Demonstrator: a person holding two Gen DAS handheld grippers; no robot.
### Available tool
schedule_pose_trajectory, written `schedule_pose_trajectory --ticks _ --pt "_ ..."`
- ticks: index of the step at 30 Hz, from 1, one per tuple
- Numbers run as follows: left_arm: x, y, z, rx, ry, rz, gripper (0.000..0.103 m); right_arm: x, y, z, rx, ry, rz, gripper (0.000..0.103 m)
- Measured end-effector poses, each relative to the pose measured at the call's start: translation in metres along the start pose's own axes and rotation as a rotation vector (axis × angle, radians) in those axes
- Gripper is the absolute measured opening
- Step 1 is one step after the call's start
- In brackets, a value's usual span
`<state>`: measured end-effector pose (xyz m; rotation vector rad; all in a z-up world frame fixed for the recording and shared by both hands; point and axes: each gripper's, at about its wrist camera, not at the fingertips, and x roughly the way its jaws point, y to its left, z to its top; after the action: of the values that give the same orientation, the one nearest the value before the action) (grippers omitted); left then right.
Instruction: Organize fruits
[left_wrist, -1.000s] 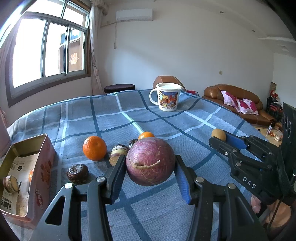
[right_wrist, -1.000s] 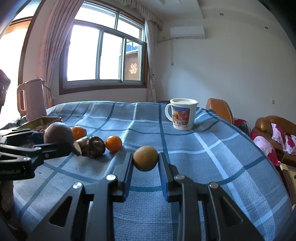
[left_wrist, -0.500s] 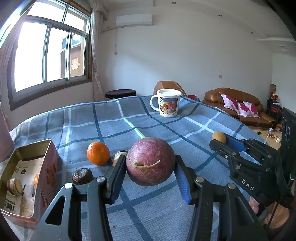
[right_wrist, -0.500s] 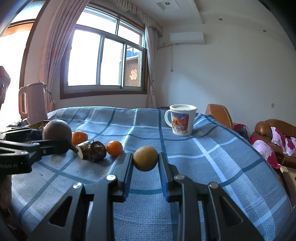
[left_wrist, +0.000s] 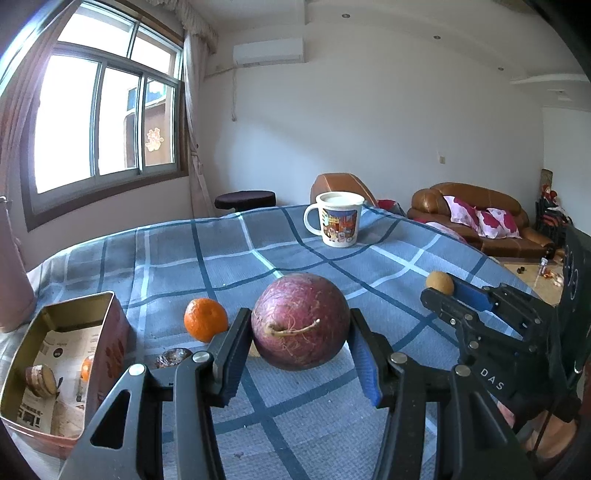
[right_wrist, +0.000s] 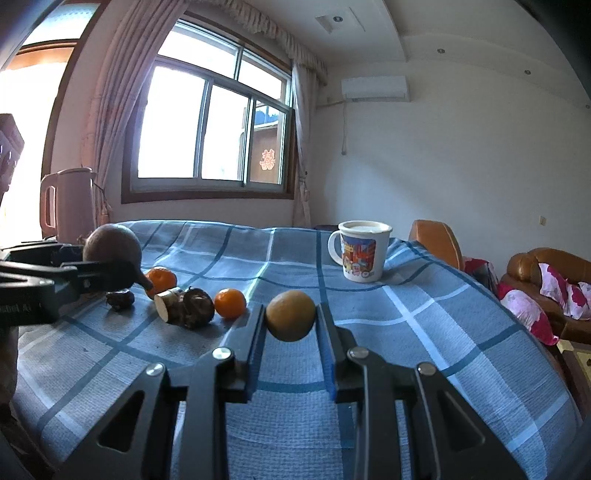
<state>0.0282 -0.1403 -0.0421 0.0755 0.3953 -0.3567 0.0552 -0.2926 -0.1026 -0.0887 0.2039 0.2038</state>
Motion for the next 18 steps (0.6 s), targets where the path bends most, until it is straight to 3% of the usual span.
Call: schedule_pose_trajectory --ticks 18 --pt "-0.0055 0.0026 0.0036 0.002 -0.034 0.018 0.053 -0.0022 0.007 0.0044 -0.03 -0.015 0.0 0.03"
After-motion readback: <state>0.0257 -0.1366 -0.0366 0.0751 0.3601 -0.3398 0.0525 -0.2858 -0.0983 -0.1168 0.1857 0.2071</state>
